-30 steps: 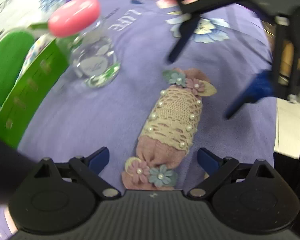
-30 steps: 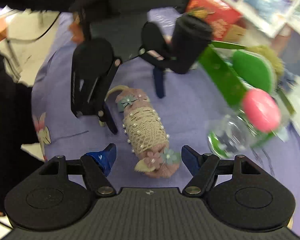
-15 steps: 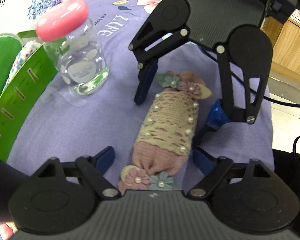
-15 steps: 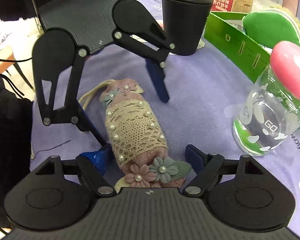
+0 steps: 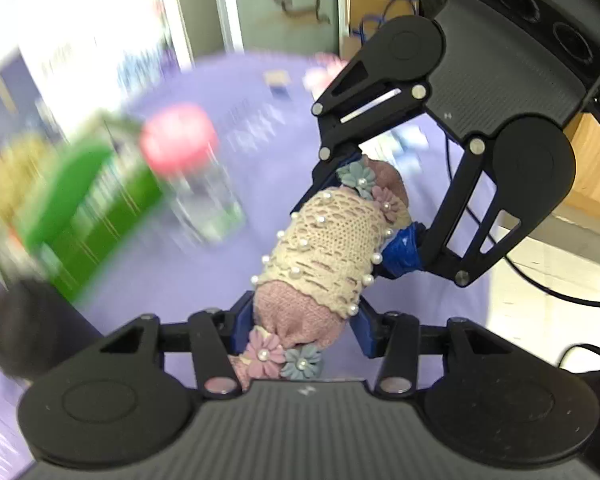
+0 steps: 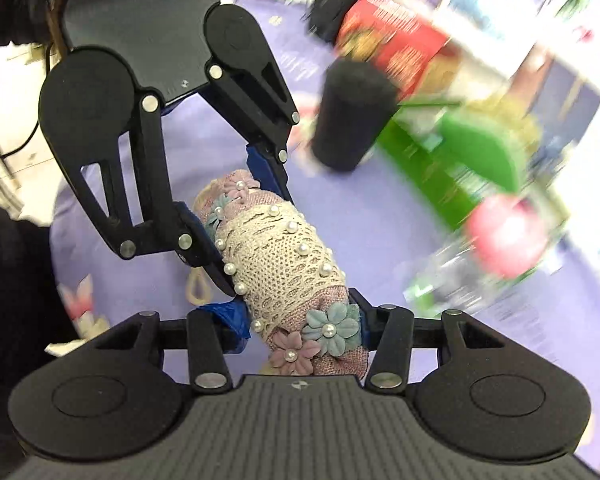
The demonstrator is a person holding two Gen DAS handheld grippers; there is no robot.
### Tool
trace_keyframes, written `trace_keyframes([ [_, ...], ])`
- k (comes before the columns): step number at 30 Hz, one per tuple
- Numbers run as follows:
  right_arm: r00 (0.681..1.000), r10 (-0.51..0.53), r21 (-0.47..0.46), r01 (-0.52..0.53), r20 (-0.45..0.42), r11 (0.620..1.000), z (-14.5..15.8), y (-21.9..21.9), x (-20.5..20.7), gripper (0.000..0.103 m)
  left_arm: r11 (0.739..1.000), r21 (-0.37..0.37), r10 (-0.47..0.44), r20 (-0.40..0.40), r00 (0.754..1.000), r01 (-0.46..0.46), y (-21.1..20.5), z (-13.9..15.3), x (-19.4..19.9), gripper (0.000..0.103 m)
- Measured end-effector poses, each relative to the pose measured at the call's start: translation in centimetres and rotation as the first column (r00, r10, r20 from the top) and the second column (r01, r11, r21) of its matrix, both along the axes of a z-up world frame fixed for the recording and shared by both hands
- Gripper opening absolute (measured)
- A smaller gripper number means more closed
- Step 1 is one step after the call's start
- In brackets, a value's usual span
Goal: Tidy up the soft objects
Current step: 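Grasp the pink lace pouch with the right gripper, then carry the pink lace pouch into the green box and release it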
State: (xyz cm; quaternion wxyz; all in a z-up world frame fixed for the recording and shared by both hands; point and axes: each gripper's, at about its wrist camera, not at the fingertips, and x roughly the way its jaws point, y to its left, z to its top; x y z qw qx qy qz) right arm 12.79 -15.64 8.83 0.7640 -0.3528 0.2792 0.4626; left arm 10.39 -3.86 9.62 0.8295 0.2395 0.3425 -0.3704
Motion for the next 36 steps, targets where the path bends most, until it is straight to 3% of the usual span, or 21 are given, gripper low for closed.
trace_keyframes([
  [4, 0.983, -0.029, 0.02, 0.026, 0.182, 0.999, 5.7, 0.5, 3.5, 0.034, 0.998, 0.06, 0.01, 0.204, 0.979, -0.023, -0.2, 6.2, 3.5, 0.049],
  [7, 0.962, -0.062, 0.029, 0.056, 0.266, 0.998, 8.9, 0.6, 8.5, 0.034, 0.99, 0.114, 0.039, 0.302, 0.952, -0.077, -0.9, 9.1, 8.4, 0.049],
  [9, 0.96, -0.112, 0.045, 0.104, 0.257, 0.994, 10.2, 1.0, 12.8, 0.035, 0.98, 0.166, 0.044, 0.336, 0.941, -0.105, -1.3, 10.1, 12.3, 0.05],
  [12, 0.96, -0.159, 0.064, 0.149, 0.229, 0.987, 10.0, 1.6, 18.7, 0.035, 0.966, 0.225, 0.053, 0.3, 0.952, -0.125, -1.4, 10.1, 18.3, 0.053],
  [14, 0.965, -0.171, 0.079, 0.159, 0.196, 0.984, 8.9, 1.8, 22.2, 0.035, 0.954, 0.262, 0.072, 0.28, 0.957, -0.148, -1.1, 9.3, 21.3, 0.064],
  [16, 0.98, -0.177, 0.077, 0.17, 0.095, 0.983, 6.9, 2.9, 26.1, 0.038, 0.937, 0.298, 0.105, 0.26, 0.96, -0.183, -0.6, 7.7, 24.0, 0.1],
  [18, 0.982, -0.189, 0.065, 0.188, -0.004, 0.98, 4.6, 3.7, 28.7, 0.038, 0.926, 0.302, 0.158, 0.235, 0.959, -0.226, 0.4, 6.7, 26.3, 0.103],
  [20, 0.974, -0.222, 0.056, 0.224, -0.047, 0.973, 2.7, 4.1, 29.7, 0.039, 0.924, 0.269, 0.226, 0.193, 0.955, -0.273, 2.1, 6.6, 28.0, 0.103],
  [24, 0.962, -0.234, 0.171, 0.256, -0.142, 0.951, 3.0, 3.1, 30.7, 0.041, 0.928, 0.161, 0.307, 0.181, 0.934, -0.336, 6.1, 8.0, 27.6, 0.103],
  [28, 0.954, -0.269, 0.25, 0.295, -0.131, 0.922, 5.2, 2.2, 29.4, 0.041, 0.917, 0.087, 0.373, 0.167, 0.913, -0.39, 8.4, 9.3, 26.6, 0.103],
  [36, 0.959, -0.284, 0.138, 0.284, -0.017, 0.949, 9.4, 2.2, 22.6, 0.043, 0.92, 0.035, 0.375, 0.211, 0.903, -0.391, 8.7, 12.1, 19.2, 0.103],
])
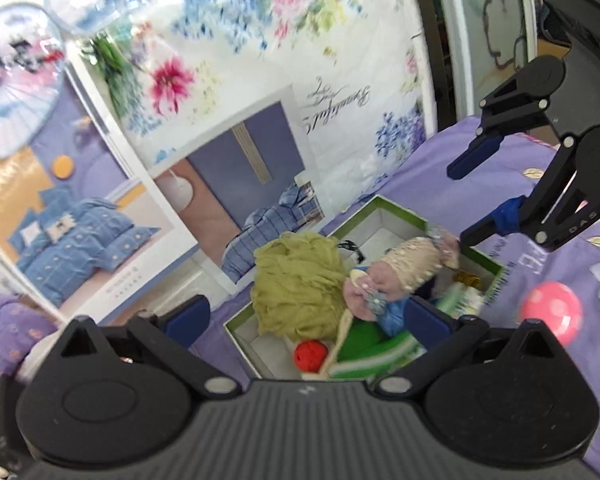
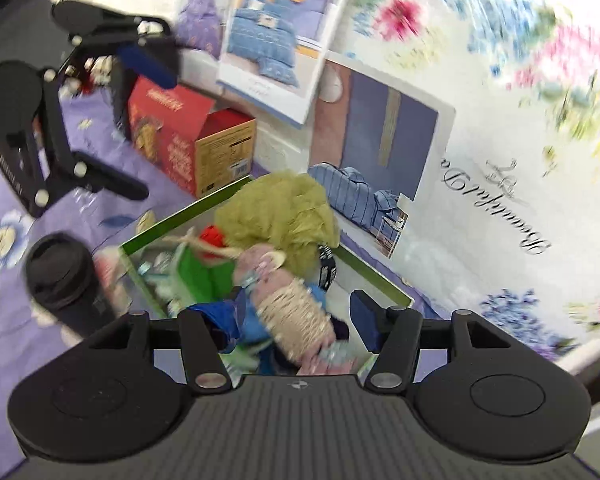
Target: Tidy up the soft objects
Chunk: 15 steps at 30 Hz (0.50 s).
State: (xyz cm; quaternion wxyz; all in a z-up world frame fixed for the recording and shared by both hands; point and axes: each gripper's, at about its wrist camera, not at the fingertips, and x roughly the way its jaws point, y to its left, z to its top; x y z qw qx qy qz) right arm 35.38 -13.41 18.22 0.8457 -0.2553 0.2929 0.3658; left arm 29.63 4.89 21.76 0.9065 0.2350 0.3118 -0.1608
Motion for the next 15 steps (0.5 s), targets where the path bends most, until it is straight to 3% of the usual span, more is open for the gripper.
trace_keyframes([
  [4, 1.0, -0.022, 0.001, 0.022, 0.007, 1.0, 1.7, -0.8, -4.7, 0.044, 1.0, -0.011, 0.017, 0.056, 0.998, -0.016, 0.0, 0.8, -5.0, 0.103],
  [7, 0.994, -0.106, 0.068, 0.105, 0.019, 0.992, 1.6, -2.0, -8.8, 0.044, 0.997, -0.056, 0.066, 0.104, 0.992, -0.061, 0.0, 0.0, -8.9, 0.103],
  [10, 0.974, -0.225, 0.19, 0.214, 0.039, 0.958, 0.3, -3.1, -13.4, 0.044, 0.989, -0.092, 0.127, 0.122, 0.984, -0.116, -0.6, -1.9, -12.2, 0.103],
  [15, 0.94, -0.339, 0.304, 0.336, -0.044, 0.891, -3.2, -3.5, -19.1, 0.044, 0.961, -0.107, 0.268, 0.141, 0.953, -0.254, -2.4, -5.6, -16.5, 0.103],
])
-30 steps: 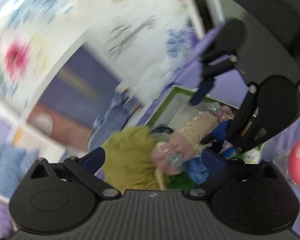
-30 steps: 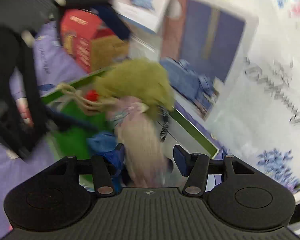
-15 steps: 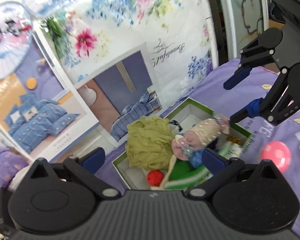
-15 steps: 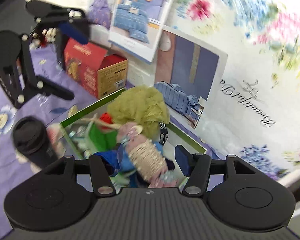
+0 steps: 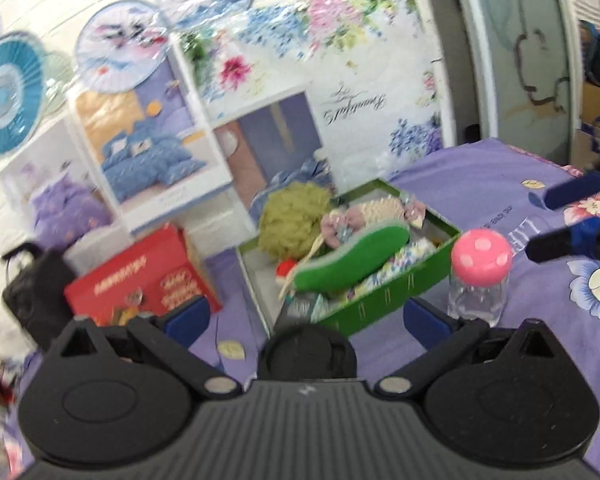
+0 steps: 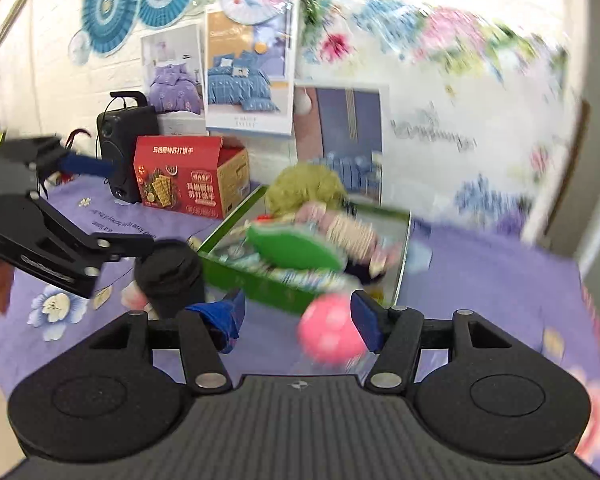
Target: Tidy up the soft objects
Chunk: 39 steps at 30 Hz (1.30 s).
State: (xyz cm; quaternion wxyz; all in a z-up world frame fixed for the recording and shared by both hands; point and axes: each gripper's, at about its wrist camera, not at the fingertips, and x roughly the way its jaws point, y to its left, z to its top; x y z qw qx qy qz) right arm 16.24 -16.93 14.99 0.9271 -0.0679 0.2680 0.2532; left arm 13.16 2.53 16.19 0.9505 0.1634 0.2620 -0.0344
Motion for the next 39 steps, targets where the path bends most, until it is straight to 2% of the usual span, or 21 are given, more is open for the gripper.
trace_keyframes([
  [5, 0.996, -0.078, 0.145, 0.083, -0.042, 0.986, -3.9, 0.2, -3.6, 0.044, 0.987, -0.032, 0.158, 0.025, 0.987, -0.158, -1.8, -2.4, -2.8, 0.103],
  [8, 0.983, -0.172, 0.18, 0.181, -0.063, 0.967, -5.6, 0.7, -4.1, 0.044, 0.969, -0.066, 0.241, 0.024, 0.97, -0.239, -2.7, -3.2, -3.7, 0.103],
  [10, 0.977, -0.201, 0.193, 0.21, -0.068, 0.958, -6.2, 1.2, -3.9, 0.044, 0.955, -0.097, 0.285, 0.021, 0.958, -0.282, -3.2, -3.4, -3.8, 0.103],
  [14, 0.94, -0.33, 0.229, 0.342, -0.09, 0.911, -6.9, 1.5, -2.9, 0.045, 0.926, -0.102, 0.367, 0.03, 0.93, -0.362, -4.3, -4.0, -2.9, 0.103],
  [18, 0.889, -0.442, 0.279, 0.457, -0.118, 0.845, -8.7, 1.0, -3.7, 0.045, 0.899, -0.116, 0.425, 0.002, 0.905, -0.422, -4.2, -6.0, -2.8, 0.103],
  [21, 0.887, -0.446, 0.25, 0.461, -0.12, 0.851, -10.2, 1.1, -4.4, 0.045, 0.886, -0.101, 0.453, -0.02, 0.891, -0.452, -3.9, -7.6, -2.8, 0.103],
  [23, 0.878, -0.461, 0.234, 0.48, -0.133, 0.846, -10.9, 1.1, -4.9, 0.045, 0.887, -0.091, 0.451, -0.035, 0.892, -0.452, -3.8, -8.6, -2.8, 0.103],
  [25, 0.875, -0.465, 0.21, 0.484, -0.133, 0.85, -11.2, 1.2, -5.0, 0.045, 0.886, -0.112, 0.445, -0.066, 0.893, -0.45, -3.5, -9.5, -2.9, 0.103],
  [27, 0.872, -0.477, 0.184, 0.489, -0.108, 0.852, -11.2, 1.3, -5.5, 0.045, 0.882, -0.13, 0.444, -0.091, 0.891, -0.453, -3.2, -10.1, -3.0, 0.103],
  [31, 0.867, -0.493, 0.153, 0.498, -0.074, 0.854, -11.3, 1.6, -6.3, 0.045, 0.883, -0.124, 0.444, -0.089, 0.891, -0.453, -3.4, -10.7, -3.3, 0.103],
  [35, 0.871, -0.481, 0.145, 0.492, -0.104, 0.859, -11.4, 1.3, -6.3, 0.045, 0.883, -0.149, 0.433, -0.101, 0.896, -0.444, -3.2, -10.5, -3.8, 0.103],
  [39, 0.867, -0.465, 0.128, 0.489, -0.178, 0.863, -11.9, 0.9, -5.9, 0.045, 0.891, -0.158, 0.412, -0.112, 0.904, -0.426, -3.4, -10.2, -4.1, 0.103],
])
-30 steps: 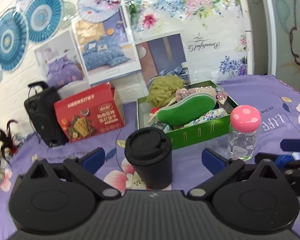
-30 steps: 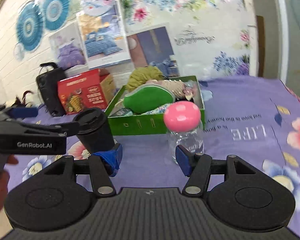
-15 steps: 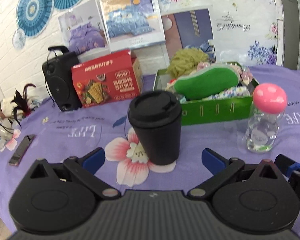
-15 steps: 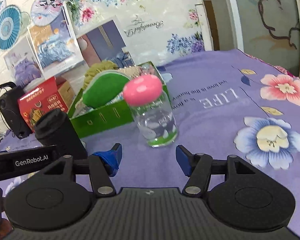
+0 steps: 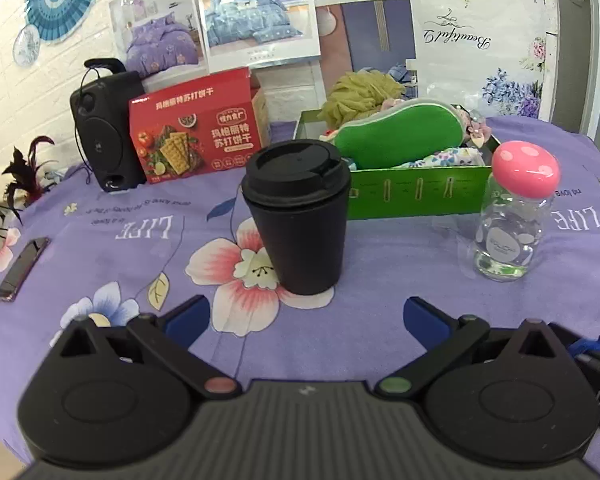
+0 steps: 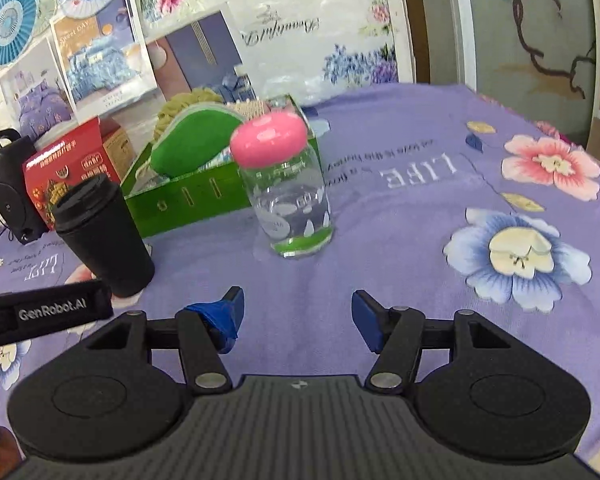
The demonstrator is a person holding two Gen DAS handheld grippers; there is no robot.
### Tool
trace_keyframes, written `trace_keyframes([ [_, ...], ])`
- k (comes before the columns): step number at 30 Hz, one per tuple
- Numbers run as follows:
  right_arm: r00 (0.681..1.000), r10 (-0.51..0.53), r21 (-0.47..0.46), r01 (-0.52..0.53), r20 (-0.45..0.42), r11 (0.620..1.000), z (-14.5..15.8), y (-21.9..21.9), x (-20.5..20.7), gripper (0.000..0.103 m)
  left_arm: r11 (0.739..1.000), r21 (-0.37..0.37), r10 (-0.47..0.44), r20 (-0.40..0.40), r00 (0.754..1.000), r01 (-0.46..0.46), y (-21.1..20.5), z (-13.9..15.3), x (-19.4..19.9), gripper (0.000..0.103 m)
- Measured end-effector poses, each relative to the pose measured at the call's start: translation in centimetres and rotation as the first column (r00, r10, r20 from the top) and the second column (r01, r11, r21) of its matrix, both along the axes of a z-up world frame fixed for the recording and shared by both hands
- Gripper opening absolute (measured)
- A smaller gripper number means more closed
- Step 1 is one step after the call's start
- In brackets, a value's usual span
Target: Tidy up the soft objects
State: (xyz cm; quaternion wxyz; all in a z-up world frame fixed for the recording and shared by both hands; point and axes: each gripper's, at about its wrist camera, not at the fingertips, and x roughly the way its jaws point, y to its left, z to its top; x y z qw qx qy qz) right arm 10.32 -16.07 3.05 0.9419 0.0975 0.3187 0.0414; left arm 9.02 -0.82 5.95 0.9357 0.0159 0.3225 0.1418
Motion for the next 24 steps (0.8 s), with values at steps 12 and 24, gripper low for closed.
trace_keyframes([
  [12, 0.997, 0.042, 0.036, -0.04, -0.064, 0.999, -0.6, -0.1, -0.8, 0.045, 0.999, -0.046, -0.03, -0.02, 0.999, 0.029, -0.1, 0.3, -1.0, 0.103],
  [24, 0.995, 0.018, 0.099, -0.008, -0.102, 0.995, -0.5, -0.8, -0.9, 0.045, 0.998, -0.057, -0.026, -0.005, 1.0, 0.026, 0.3, 0.8, -1.6, 0.103],
])
